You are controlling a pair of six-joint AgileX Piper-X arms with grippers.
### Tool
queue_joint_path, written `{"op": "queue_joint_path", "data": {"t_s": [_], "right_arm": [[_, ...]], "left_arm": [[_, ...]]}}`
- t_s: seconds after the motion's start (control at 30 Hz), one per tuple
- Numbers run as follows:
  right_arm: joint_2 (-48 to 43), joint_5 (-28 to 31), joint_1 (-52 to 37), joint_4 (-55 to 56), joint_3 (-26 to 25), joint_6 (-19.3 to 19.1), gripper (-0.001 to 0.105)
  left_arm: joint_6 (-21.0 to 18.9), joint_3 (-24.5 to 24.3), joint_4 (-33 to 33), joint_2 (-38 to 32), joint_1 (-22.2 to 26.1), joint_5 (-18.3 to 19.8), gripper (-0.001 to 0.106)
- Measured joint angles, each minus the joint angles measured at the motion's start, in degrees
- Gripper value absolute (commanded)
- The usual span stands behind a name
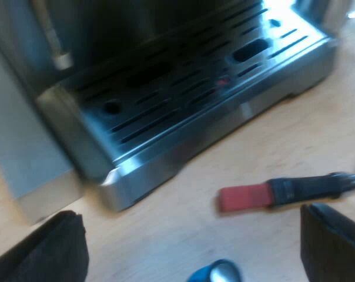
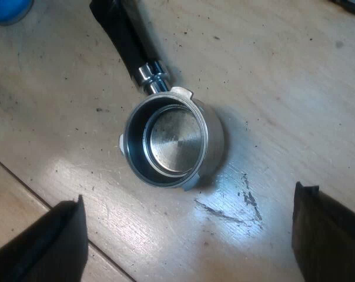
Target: Put the handle in the coffee machine
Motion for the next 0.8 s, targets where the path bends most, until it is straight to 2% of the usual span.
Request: {"op": "queue_joint_path", "data": {"t_s": [0.13, 0.47, 0.57, 0.67, 0.8], "right_arm": [[0.00, 0.00, 0.00, 0.00, 0.00, 0.00, 0.073], [0.00, 0.00, 0.00, 0.00, 0.00, 0.00, 0.073], [0.00, 0.00, 0.00, 0.00, 0.00, 0.00, 0.073], [0.00, 0.00, 0.00, 0.00, 0.00, 1.95, 0.073], [0.00, 0.00, 0.00, 0.00, 0.00, 4.78, 0.073]], "left_arm": [[0.00, 0.00, 0.00, 0.00, 0.00, 1.25, 0.076], [0.00, 0.00, 0.00, 0.00, 0.00, 1.27, 0.076], [0.08, -0.21, 3.93, 0.19, -0.23, 4.17, 0.076], [1.25, -1.68, 6.69, 2.15, -2.02, 7.17, 0.075], [4.17, -3.08, 9.00, 5.86, -4.77, 7.69, 0.075]]}}
